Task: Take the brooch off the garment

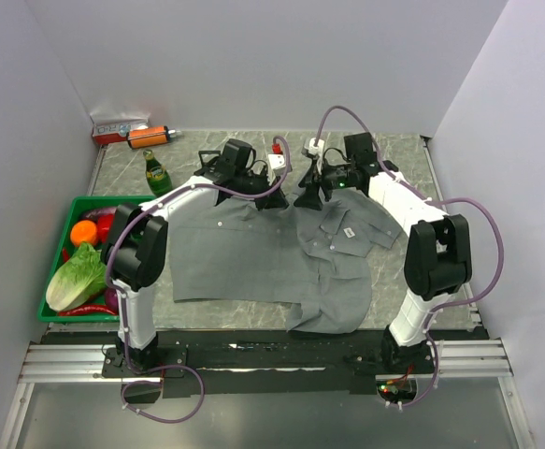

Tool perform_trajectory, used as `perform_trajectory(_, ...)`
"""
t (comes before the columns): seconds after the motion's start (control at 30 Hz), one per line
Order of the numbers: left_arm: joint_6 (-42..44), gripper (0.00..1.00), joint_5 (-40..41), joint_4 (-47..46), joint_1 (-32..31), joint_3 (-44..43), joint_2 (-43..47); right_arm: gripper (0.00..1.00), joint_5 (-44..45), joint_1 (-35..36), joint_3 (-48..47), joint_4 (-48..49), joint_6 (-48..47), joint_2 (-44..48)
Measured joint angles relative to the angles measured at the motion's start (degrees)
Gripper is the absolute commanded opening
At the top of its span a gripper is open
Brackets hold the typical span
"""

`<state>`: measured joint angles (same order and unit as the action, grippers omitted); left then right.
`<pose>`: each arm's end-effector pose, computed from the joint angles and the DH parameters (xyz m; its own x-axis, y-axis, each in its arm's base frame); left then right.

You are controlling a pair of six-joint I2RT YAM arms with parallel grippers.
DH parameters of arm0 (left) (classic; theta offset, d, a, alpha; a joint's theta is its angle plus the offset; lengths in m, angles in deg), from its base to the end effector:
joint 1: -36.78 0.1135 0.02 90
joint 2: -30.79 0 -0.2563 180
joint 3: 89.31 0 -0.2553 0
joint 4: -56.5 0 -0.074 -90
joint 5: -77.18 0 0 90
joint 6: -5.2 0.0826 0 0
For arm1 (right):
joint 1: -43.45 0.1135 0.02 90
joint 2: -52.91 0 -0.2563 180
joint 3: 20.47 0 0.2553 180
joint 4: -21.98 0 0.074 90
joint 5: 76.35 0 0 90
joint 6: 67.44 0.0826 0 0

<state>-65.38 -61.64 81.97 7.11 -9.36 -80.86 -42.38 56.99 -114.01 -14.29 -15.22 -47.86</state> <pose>0.3751 -0.2852 0.2230 -0.2121 0.3728 -0.9034 0.9736 0.1600 -0.1626 0.3809 0.1622 0.2504 -0.0905 -0.3739 -0.9230 -0.9756 0.2193 0.0068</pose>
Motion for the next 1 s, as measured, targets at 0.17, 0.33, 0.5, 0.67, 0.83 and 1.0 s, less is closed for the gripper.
perform_trajectory(0.17,0.0,0.01,0.0,0.0,0.0,-0.2,-0.3,0.71,-0.2,0.3,-0.9,-2.5,-2.0,-1.1)
perform_trajectory(0.33,0.0,0.01,0.0,0.0,0.0,-0.2,-0.6,0.66,-0.2,0.4,-1.2,-2.8,-2.1,-1.2)
perform_trajectory(0.5,0.0,0.01,0.0,0.0,0.0,-0.2,-0.6,0.64,0.0,0.6,-3.6,-3.0,-2.0,-3.2)
perform_trajectory(0.67,0.0,0.01,0.0,0.0,0.0,-0.3,-0.6,0.6,0.1,1.0,-4.1,-3.2,-1.9,-4.5)
perform_trajectory(0.83,0.0,0.01,0.0,0.0,0.1,-0.5,-0.7,0.55,0.3,1.5,-4.5,-3.7,-1.9,-4.6)
perform_trajectory(1.0,0.0,0.01,0.2,0.0,0.2,-0.8,-0.7,0.45,0.3,1.6,-5.2,-4.2,-0.9,-5.1)
